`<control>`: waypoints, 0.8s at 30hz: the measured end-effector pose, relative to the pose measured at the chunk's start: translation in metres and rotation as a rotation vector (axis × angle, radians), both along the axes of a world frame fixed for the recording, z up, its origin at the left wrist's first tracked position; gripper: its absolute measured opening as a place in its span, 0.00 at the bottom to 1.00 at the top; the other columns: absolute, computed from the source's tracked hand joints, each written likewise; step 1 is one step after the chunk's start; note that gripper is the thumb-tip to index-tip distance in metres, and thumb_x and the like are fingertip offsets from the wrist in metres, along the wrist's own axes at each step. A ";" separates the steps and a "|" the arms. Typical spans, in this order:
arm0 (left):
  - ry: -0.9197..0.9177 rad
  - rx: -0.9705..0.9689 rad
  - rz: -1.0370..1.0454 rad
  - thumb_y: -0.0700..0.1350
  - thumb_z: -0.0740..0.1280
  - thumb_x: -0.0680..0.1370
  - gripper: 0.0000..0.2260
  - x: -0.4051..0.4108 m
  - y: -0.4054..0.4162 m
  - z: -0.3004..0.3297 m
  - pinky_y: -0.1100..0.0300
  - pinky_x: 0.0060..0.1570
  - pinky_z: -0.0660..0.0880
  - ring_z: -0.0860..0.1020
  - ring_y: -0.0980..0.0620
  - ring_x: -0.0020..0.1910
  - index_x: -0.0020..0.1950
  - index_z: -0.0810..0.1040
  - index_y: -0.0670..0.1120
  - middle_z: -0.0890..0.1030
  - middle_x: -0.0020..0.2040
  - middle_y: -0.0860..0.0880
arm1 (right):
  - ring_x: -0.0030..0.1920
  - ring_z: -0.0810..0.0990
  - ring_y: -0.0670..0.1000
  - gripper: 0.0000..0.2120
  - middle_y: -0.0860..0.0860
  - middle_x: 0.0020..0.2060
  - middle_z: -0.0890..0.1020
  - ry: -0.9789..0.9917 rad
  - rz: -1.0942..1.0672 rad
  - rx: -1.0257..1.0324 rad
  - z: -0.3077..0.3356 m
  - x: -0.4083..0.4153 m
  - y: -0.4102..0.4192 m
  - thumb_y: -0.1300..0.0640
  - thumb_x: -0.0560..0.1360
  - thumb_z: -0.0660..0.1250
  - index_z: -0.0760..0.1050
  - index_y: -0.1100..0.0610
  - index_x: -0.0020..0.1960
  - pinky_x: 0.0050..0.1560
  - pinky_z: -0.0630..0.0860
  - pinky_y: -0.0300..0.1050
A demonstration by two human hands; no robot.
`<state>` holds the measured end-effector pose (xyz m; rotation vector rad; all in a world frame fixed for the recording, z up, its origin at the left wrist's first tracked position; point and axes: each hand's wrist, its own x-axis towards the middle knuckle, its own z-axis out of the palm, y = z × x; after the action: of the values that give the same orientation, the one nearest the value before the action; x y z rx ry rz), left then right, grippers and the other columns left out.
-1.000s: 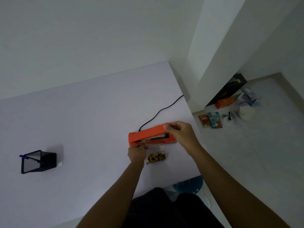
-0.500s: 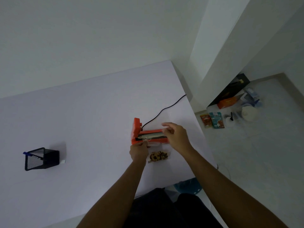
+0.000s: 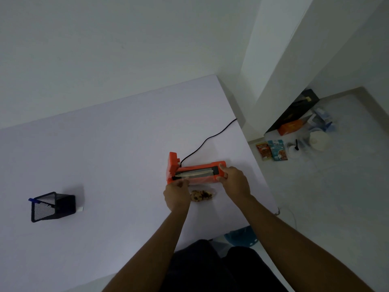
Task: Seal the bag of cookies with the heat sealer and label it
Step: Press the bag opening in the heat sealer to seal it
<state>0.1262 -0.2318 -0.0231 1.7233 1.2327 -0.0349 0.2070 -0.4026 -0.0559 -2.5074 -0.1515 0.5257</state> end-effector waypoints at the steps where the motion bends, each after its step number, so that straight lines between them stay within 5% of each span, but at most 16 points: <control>1: -0.003 0.016 -0.009 0.47 0.70 0.78 0.07 0.000 0.000 0.000 0.60 0.36 0.77 0.80 0.52 0.32 0.41 0.83 0.48 0.80 0.32 0.53 | 0.50 0.81 0.56 0.25 0.56 0.50 0.80 0.002 0.000 -0.008 0.000 0.001 0.000 0.54 0.77 0.70 0.71 0.53 0.73 0.48 0.79 0.50; 8: -0.006 0.113 -0.037 0.43 0.68 0.78 0.11 0.005 -0.005 0.004 0.65 0.31 0.72 0.79 0.52 0.31 0.36 0.79 0.52 0.81 0.34 0.51 | 0.49 0.81 0.55 0.24 0.55 0.51 0.81 0.003 0.009 -0.007 -0.002 0.002 -0.001 0.53 0.78 0.69 0.70 0.51 0.73 0.47 0.78 0.47; 14: -0.245 0.010 -0.169 0.44 0.70 0.78 0.06 0.012 -0.020 0.013 0.68 0.46 0.76 0.82 0.57 0.41 0.52 0.85 0.46 0.85 0.44 0.53 | 0.47 0.81 0.53 0.24 0.55 0.50 0.82 -0.001 0.007 0.010 -0.004 0.003 -0.003 0.53 0.77 0.71 0.73 0.52 0.72 0.43 0.74 0.43; 19: -0.419 -0.123 -0.268 0.41 0.68 0.79 0.05 0.008 -0.021 0.033 0.66 0.29 0.76 0.79 0.56 0.26 0.50 0.84 0.42 0.83 0.34 0.46 | 0.44 0.78 0.50 0.22 0.53 0.45 0.81 -0.018 0.002 0.032 -0.006 0.004 -0.005 0.53 0.76 0.72 0.75 0.52 0.69 0.42 0.72 0.41; 24: -0.468 -0.168 -0.278 0.44 0.66 0.80 0.07 -0.012 -0.003 0.041 0.62 0.27 0.75 0.74 0.51 0.25 0.51 0.82 0.43 0.83 0.38 0.44 | 0.45 0.82 0.53 0.21 0.54 0.45 0.82 -0.016 -0.042 0.121 -0.011 0.002 -0.008 0.60 0.76 0.72 0.76 0.53 0.68 0.43 0.77 0.42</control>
<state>0.1143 -0.2352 0.0177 1.6234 0.6275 0.0931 0.2095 -0.4107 -0.0665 -2.3919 -0.1319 0.4654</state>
